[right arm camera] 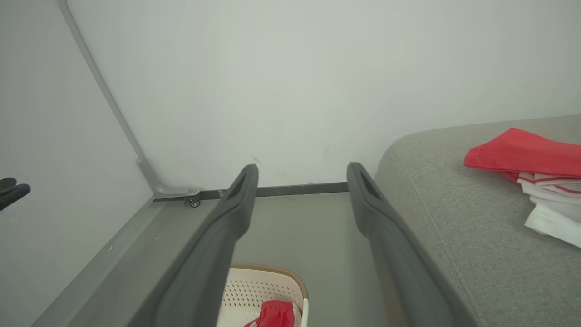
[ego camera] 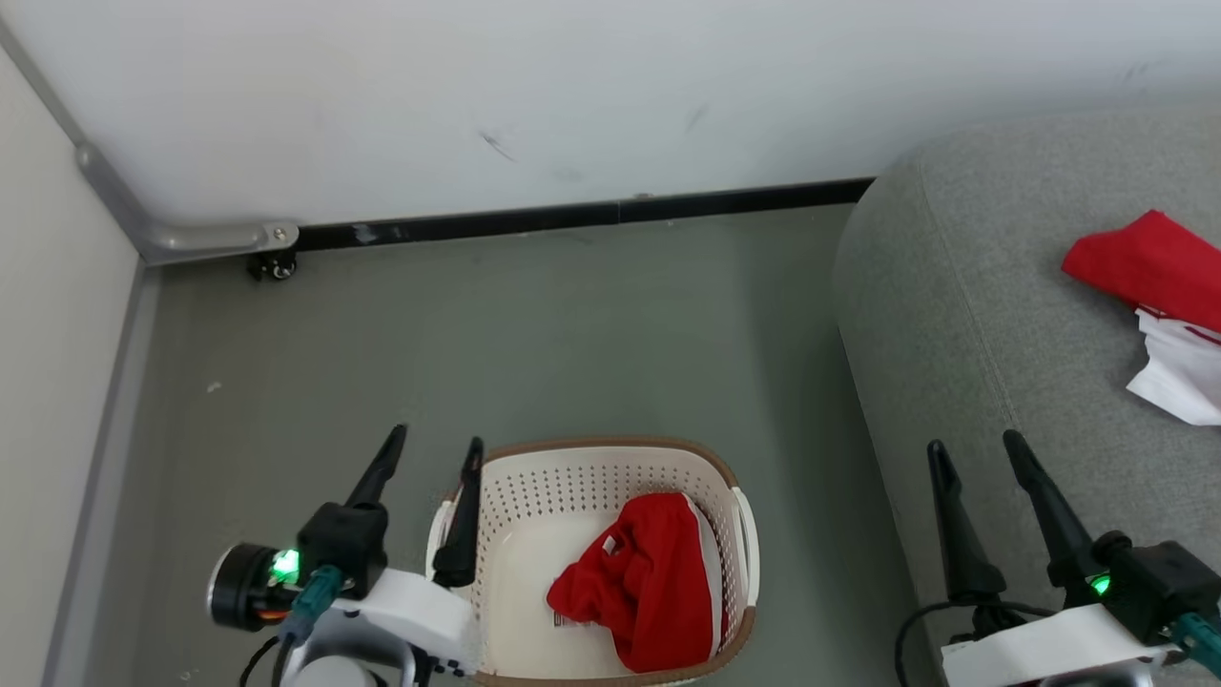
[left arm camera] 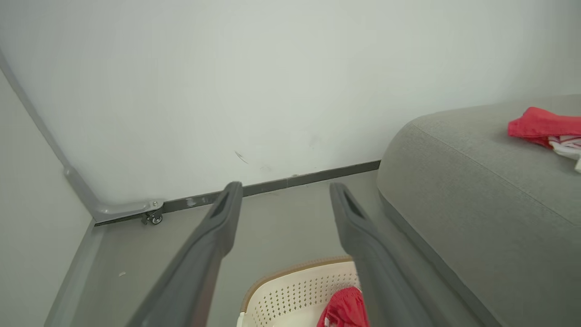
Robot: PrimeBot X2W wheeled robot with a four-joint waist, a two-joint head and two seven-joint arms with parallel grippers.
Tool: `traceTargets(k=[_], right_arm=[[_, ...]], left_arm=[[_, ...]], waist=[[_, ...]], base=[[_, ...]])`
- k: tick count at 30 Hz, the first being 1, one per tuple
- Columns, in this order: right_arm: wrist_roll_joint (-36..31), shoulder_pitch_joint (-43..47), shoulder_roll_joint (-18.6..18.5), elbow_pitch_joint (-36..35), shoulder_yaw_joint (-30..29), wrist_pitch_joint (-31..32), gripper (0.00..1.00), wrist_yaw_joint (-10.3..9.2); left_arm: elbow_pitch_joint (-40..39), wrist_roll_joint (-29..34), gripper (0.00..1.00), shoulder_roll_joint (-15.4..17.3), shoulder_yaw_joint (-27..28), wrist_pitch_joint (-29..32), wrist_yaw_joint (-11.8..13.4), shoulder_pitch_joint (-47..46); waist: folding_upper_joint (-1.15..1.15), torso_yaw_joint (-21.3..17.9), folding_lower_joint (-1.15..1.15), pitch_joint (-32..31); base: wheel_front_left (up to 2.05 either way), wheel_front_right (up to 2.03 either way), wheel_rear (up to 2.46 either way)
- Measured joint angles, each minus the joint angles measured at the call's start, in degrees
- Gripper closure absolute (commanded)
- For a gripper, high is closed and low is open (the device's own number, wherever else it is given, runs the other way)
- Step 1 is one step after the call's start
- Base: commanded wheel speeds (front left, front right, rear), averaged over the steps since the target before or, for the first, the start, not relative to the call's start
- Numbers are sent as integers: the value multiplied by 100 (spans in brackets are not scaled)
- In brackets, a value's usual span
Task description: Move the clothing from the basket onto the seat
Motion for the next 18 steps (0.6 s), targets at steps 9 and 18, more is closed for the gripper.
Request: traceTargets(k=[9, 18], right_arm=[[-44, -43, 11, -436, -81, -1, 0, 0], [-43, -346, 12, -781, -154, -38, 0, 0]], left_arm=[[336, 164, 0, -119, -296, 27, -203, -476], [538, 283, 0, -164, -435, 31, -321, -884]], waist=[[0, -138, 0, 471], [0, -280, 0, 1029]], base=[[0, 0, 0], [0, 0, 0]])
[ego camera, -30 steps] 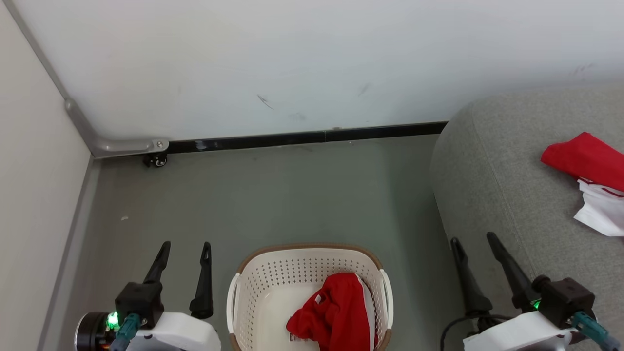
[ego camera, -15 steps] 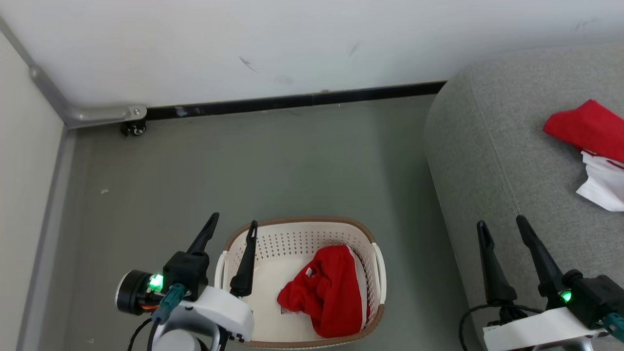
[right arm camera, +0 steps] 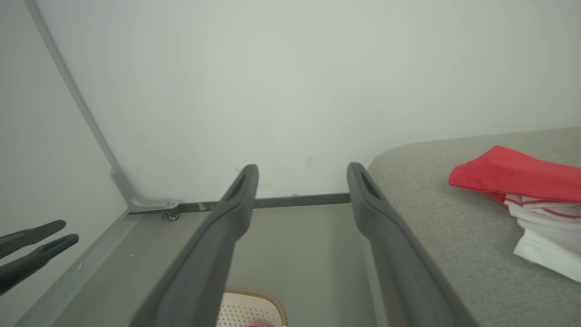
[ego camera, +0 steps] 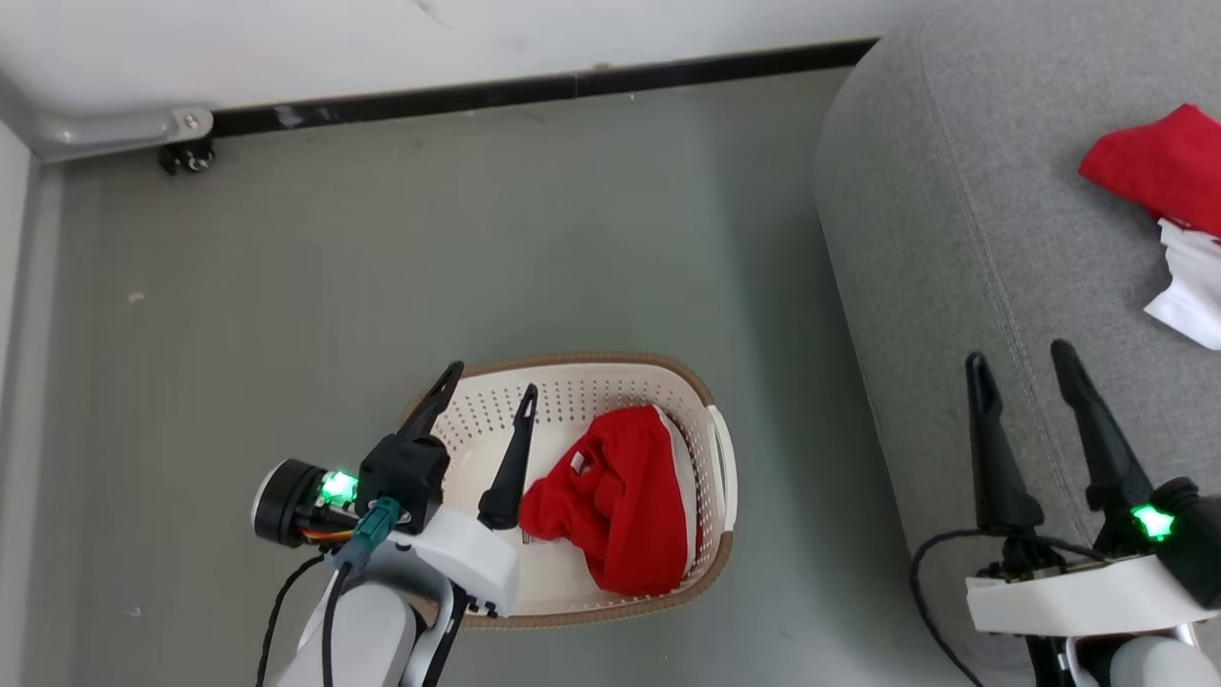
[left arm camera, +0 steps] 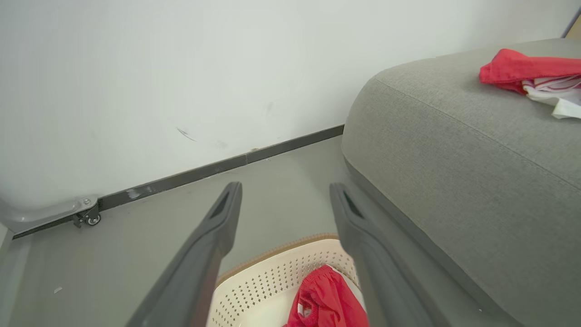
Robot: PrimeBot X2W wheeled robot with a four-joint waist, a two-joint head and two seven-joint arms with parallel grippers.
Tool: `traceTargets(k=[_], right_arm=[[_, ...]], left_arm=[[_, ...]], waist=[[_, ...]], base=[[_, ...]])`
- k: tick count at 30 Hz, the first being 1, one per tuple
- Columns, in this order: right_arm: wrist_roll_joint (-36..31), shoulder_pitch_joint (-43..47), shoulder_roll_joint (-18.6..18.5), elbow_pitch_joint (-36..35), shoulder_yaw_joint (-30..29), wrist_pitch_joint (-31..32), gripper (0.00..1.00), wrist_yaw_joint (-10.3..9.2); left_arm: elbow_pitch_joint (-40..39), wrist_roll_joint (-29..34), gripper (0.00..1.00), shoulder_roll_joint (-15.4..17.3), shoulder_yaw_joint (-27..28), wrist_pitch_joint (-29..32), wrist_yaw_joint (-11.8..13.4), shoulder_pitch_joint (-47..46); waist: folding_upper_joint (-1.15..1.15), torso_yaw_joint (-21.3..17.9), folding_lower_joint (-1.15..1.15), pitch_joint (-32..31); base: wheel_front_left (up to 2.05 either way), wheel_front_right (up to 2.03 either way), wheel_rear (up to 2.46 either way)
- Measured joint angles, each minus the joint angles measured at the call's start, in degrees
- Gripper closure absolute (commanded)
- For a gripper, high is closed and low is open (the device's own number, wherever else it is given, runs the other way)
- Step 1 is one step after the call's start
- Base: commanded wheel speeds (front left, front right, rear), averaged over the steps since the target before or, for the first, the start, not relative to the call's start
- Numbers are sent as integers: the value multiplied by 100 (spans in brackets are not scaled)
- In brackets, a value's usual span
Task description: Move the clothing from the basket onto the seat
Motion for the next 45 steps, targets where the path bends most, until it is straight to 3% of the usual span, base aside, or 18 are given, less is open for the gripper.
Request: traceTargets(k=[23, 45], right_arm=[[111, -790, 1, -421, -297, -311, 0, 0], [369, -1149, 1, -374, -286, -528, 0, 0]], left_arm=[[1023, 360, 0, -103, -370, -4, -288, -1001], [2150, 475, 0, 36, -252, 2, -319, -1511]], waist=[[0, -441, 0, 1412], [0, -1028, 0, 2347]], base=[[0, 0, 0], [0, 0, 0]])
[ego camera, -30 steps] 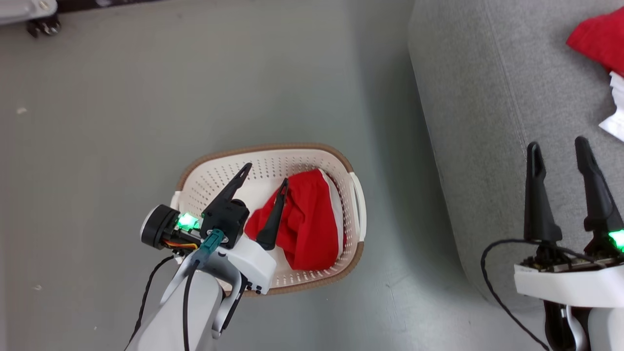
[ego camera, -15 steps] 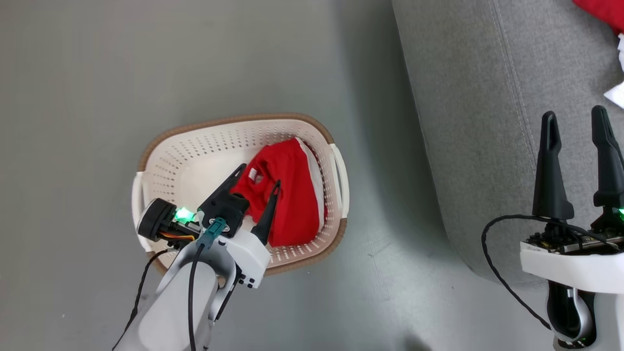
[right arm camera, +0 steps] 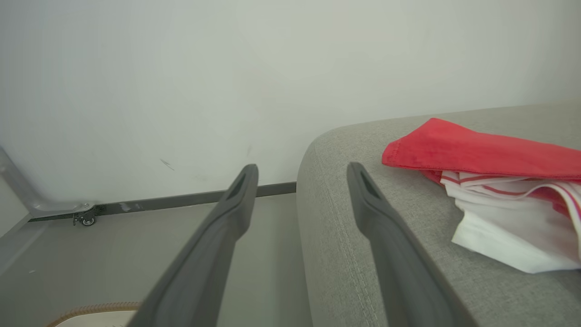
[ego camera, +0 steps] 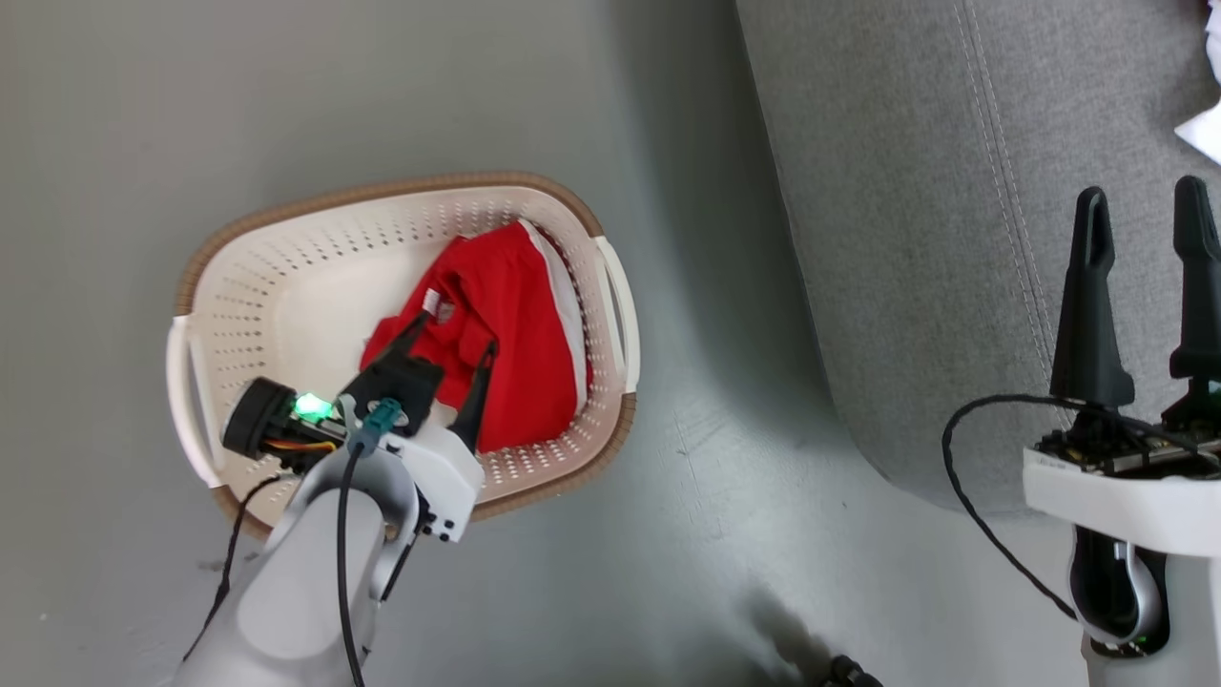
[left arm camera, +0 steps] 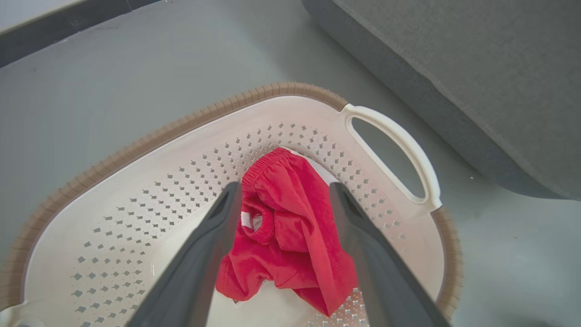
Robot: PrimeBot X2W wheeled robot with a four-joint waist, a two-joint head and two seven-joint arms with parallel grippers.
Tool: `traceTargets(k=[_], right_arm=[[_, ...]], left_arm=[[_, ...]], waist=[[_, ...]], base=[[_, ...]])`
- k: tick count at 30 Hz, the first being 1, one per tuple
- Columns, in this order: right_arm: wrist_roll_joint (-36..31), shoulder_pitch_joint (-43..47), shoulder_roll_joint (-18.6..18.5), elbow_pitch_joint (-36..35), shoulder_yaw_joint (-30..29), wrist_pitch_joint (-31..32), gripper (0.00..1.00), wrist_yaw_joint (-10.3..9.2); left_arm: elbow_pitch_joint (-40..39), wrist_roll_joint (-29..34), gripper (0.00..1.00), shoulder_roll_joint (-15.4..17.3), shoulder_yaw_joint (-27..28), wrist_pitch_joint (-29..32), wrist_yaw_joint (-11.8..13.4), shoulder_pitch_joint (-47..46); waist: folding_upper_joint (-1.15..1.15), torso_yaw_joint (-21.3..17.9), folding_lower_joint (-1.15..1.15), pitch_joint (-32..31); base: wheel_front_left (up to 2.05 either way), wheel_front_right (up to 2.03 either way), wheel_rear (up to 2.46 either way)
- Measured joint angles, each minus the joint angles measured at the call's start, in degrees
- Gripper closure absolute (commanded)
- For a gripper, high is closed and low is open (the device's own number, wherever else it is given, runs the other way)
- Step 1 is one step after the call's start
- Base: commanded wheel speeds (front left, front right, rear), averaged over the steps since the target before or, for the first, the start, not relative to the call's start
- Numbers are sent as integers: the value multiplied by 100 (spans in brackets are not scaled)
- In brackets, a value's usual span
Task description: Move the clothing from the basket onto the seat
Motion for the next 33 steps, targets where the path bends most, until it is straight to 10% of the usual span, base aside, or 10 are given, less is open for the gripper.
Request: traceTargets(k=[33], right_arm=[[234, -696, 3, 330, 348, -149, 0, 0]], left_arm=[[1144, -3, 0, 55, -52, 506, -219, -938]], waist=[[0, -597, 0, 1005]], base=[[0, 0, 0]])
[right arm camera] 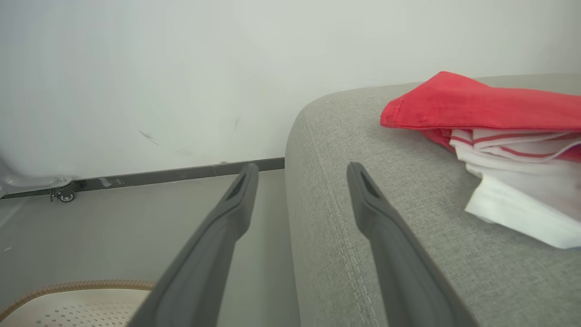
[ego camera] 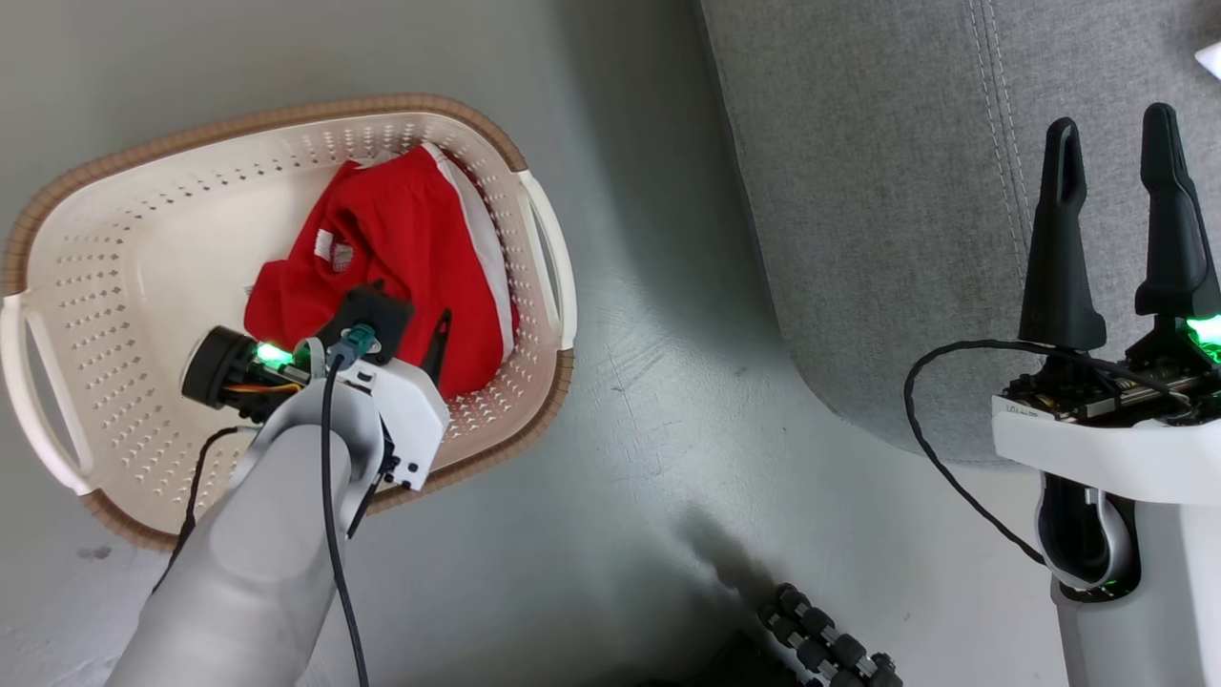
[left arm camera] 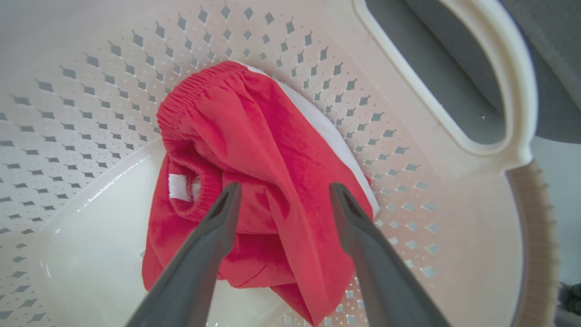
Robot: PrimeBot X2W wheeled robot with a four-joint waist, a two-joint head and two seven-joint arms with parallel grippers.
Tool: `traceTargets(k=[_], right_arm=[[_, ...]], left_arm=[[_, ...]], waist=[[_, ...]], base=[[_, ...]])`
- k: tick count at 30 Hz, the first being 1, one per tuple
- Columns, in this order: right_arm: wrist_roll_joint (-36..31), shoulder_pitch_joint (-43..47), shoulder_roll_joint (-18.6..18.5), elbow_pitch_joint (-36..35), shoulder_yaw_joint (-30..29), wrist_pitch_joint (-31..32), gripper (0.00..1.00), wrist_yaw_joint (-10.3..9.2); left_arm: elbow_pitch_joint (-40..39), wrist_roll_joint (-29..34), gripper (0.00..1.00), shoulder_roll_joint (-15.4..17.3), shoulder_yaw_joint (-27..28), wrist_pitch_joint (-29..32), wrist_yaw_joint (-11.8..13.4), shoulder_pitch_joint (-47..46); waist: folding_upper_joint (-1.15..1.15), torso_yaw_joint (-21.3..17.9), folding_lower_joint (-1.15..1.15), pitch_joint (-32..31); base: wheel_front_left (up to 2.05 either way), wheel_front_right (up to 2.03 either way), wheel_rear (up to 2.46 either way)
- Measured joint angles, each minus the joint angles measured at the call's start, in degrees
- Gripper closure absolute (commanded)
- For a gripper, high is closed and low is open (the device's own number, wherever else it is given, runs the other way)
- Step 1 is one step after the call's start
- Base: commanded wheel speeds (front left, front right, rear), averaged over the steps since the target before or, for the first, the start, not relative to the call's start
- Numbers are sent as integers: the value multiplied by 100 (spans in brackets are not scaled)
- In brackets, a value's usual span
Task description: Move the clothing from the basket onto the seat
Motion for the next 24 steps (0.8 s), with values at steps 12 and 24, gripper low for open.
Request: traceTargets(k=[12, 24], right_arm=[[55, -118, 1, 136, 58, -2, 0, 0], [58, -248, 2, 142, 47, -10, 0, 0]], left_arm=[[357, 42, 0, 46, 4, 180, 7, -226], [603, 42, 100, -8, -56, 240, -96, -334]], waist=[[0, -153, 0, 175], [0, -220, 1, 243]], base=[[0, 0, 0], [0, 0, 0]])
